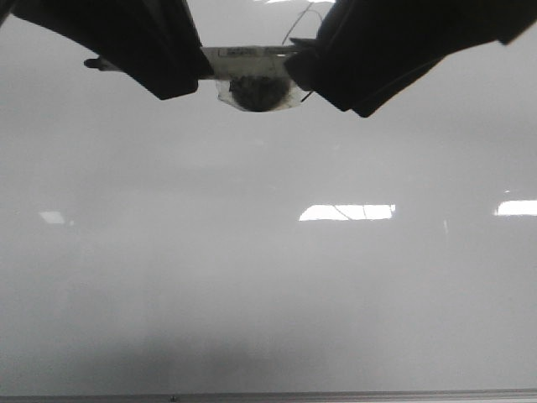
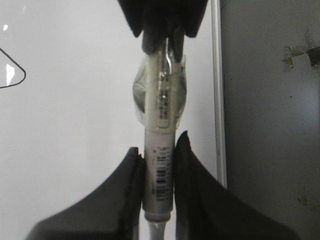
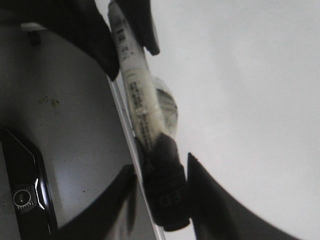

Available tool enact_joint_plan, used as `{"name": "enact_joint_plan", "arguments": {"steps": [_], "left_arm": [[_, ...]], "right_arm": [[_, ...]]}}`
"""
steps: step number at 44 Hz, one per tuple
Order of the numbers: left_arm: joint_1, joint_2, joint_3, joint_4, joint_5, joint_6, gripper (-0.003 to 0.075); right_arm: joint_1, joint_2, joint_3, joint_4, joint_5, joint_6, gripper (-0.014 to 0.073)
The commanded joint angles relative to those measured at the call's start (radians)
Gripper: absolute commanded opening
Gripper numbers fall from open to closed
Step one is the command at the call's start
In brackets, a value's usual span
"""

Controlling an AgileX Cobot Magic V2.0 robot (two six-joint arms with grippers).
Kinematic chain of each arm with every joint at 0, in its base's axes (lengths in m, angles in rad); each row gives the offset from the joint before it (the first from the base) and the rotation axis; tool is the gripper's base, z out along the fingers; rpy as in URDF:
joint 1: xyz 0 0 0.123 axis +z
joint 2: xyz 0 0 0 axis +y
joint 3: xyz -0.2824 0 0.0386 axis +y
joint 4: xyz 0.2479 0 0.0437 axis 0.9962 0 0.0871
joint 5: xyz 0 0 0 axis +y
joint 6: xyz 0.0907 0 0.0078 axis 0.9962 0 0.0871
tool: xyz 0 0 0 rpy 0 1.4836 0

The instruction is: Write number 6 on whiteboard

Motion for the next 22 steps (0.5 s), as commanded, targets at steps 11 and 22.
{"name": "enact_joint_plan", "arguments": {"steps": [11, 22], "left_arm": [[0.058, -0.028, -0.033, 0.01, -0.06, -0.044, 0.0017], [0.069, -0.028, -0.033, 0.008, -0.079, -0.046, 0.0017]], "right_arm": [[-0.044, -0.032, -0.03, 0.027, -0.069, 0.045, 0.0403], [-0.19, -0.103, -0.03, 0.027, -0.081, 0.046, 0.0405]]}}
